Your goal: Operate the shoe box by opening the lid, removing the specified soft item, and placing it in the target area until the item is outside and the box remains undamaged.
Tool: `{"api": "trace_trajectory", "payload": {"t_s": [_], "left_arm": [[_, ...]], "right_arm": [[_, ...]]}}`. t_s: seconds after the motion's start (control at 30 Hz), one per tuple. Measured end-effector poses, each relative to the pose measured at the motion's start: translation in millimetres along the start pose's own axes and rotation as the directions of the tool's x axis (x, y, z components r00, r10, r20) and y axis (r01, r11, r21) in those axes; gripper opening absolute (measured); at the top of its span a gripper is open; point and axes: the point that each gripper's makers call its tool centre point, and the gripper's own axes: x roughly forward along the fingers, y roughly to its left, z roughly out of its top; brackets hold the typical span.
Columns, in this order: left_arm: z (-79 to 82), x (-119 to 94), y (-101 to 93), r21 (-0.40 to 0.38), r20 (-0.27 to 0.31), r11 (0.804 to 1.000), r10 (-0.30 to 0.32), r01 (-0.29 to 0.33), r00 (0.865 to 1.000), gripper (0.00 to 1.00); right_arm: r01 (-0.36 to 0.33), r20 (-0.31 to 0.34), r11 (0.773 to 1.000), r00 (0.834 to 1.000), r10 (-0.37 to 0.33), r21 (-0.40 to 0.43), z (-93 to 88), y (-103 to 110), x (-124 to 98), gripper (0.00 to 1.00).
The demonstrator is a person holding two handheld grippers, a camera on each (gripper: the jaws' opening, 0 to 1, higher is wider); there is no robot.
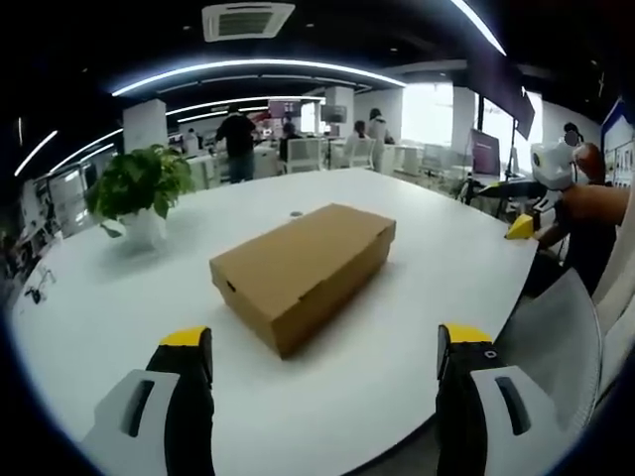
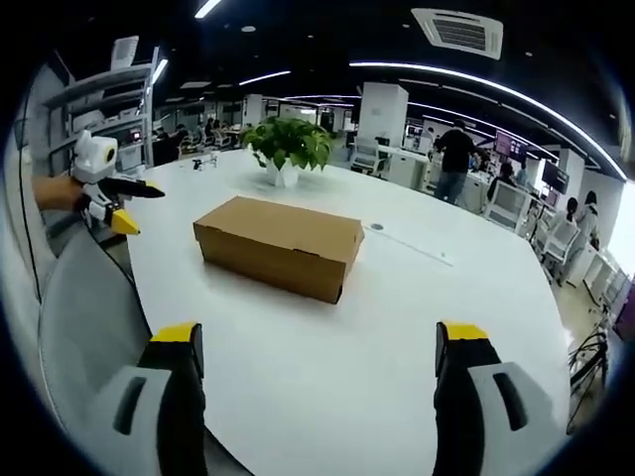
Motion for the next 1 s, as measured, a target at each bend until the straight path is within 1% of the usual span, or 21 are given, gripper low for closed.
{"api": "trace_trajectory", "payload": {"t_s": [0.1, 0.2, 0.33, 0.43, 0.6, 0.67, 0.8, 0.87, 1.0], "left_arm": [[0.5, 7, -1.3, -0.013, -0.005, 1.0, -0.006, 0.006, 1.0, 0.95], [1.3, 13, -2.2, -0.005, -0.01, 1.0, -0.01, 0.01, 1.0, 0.95], [3.2, 20, 0.8, -0.001, -0.006, 1.0, 0.004, -0.004, 1.0, 0.91], [4.1, 25, 0.3, -0.001, 0.0, 1.0, 0.004, -0.004, 1.0, 0.89], [0.3, 34, 0.1, 0.013, -0.011, 1.0, -0.004, 0.004, 1.0, 0.86], [-1.2, 39, 2.3, 0.011, -0.011, 1.0, -0.004, 0.004, 1.0, 0.85], [1.2, 46, 8.3, -0.021, 0.003, 1.0, 0.004, -0.004, 1.0, 0.83], [0.7, 50, 12.3, -0.023, 0.001, 1.0, 0.012, -0.012, 1.0, 0.83], [1.0, 52, 18.9, -0.024, -0.003, 0.999, 0.029, -0.029, 1.0, 0.82]], "right_arm": [[-0.007, -0.001, 1.0, 1.0, 0.007, -0.008, 0.8, -5, 6, 0.92], [-0.016, -0.002, 1.0, 1.0, 0.016, -0.017, 1.4, -9, 11, 0.92], [-0.031, -0.002, 0.999, 1.0, 0.031, -0.03, 2.8, -13, 19, 0.91], [-0.041, 0.0, 0.998, 0.999, 0.041, -0.042, 1.7, -16, 24, 0.9], [-0.065, -0.015, 0.996, 0.998, 0.064, -0.064, -3.7, -18, 35, 0.88], [-0.078, -0.025, 0.994, 0.997, 0.076, -0.076, -5.3, -18, 40, 0.88], [-0.098, -0.029, 0.99, 0.995, 0.096, -0.101, -4.9, -20, 49, 0.87], [-0.104, -0.032, 0.989, 0.994, 0.101, -0.105, -5.2, -21, 52, 0.86], [-0.11, -0.02, 0.988, 0.994, 0.108, -0.112, -3.7, -25, 61, 0.83]]}}
